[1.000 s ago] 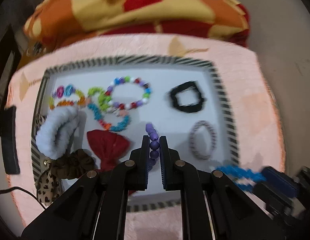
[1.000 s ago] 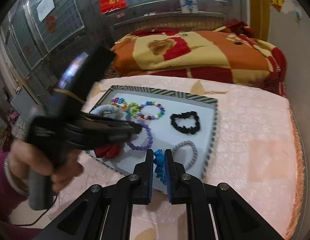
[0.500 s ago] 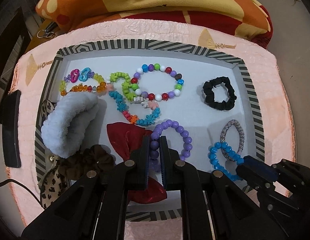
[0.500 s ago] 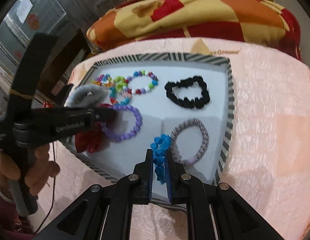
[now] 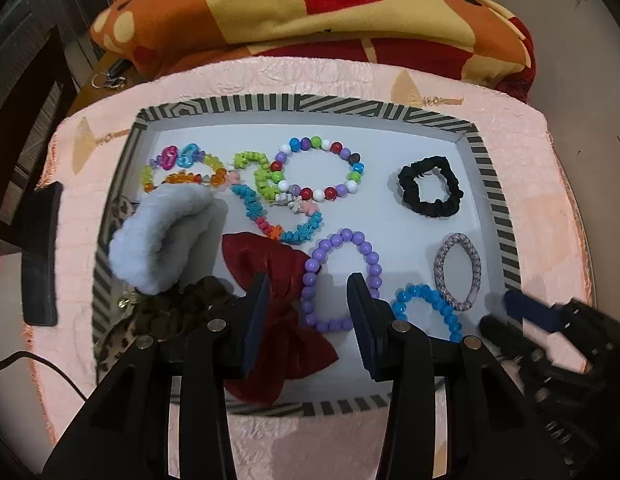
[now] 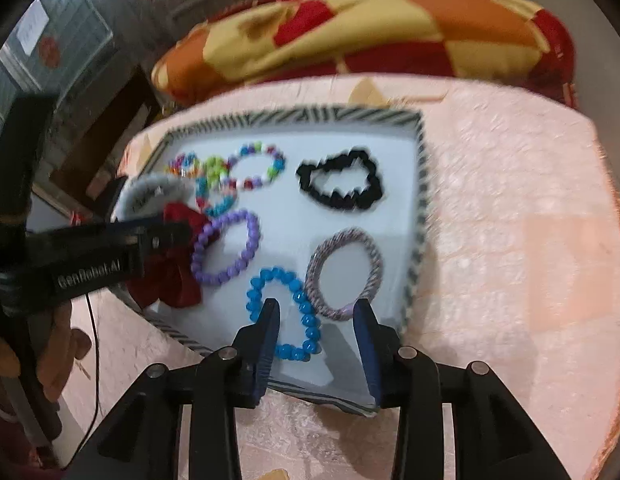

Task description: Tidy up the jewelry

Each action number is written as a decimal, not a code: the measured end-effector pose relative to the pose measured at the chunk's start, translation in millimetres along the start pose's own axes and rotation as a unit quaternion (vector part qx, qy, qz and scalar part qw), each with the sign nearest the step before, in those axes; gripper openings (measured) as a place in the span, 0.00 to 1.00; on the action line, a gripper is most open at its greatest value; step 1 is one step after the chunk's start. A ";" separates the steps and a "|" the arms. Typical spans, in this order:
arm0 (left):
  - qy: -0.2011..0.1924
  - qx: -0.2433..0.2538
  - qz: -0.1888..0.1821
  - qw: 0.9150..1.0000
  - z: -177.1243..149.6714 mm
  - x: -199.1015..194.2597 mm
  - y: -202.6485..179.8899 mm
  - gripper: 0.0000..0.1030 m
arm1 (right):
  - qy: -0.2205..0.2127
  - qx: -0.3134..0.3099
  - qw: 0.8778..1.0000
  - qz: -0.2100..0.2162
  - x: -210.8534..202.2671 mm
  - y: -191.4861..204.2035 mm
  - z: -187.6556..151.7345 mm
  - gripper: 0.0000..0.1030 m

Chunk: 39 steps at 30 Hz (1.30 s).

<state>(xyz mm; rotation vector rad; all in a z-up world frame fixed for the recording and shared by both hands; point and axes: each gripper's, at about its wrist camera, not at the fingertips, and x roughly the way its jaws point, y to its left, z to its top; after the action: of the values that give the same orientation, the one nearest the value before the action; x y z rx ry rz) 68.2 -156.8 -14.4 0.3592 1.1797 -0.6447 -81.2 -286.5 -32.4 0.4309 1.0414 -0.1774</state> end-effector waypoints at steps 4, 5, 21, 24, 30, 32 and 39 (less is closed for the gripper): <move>-0.026 -0.002 0.024 0.999 -8.3 -16.4 2.0 0.38 | -0.039 0.001 0.999 -0.018 -25.2 2.3 5.7 0.35; -0.031 -0.003 0.028 0.999 -10.6 -20.4 2.7 0.38 | -0.046 0.002 0.999 -0.019 -29.3 3.3 6.8 0.35; -0.104 -0.029 0.068 0.992 -42.6 -76.9 10.5 0.39 | -0.094 0.019 0.993 -0.063 -48.6 36.8 4.9 0.52; -0.107 -0.030 0.069 0.991 -46.2 -81.2 12.5 0.39 | -0.100 0.018 0.993 -0.064 -52.1 39.6 2.5 0.59; -0.112 -0.029 0.072 0.991 -49.9 -84.8 12.2 0.39 | -0.094 0.012 0.993 -0.067 -51.2 43.0 0.8 0.59; -0.113 -0.028 0.073 0.990 -50.6 -85.1 11.5 0.39 | -0.091 0.012 0.994 -0.067 -50.6 43.8 -0.1 0.59; -0.110 -0.031 0.072 0.991 -51.1 -83.8 11.1 0.39 | -0.091 0.014 0.993 -0.069 -51.3 42.4 -0.5 0.60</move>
<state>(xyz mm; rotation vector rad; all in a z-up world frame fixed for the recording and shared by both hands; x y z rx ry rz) 18.1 -95.6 44.9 0.3091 0.9522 -0.5057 -92.7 -251.1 22.8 0.3617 0.8900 -0.3488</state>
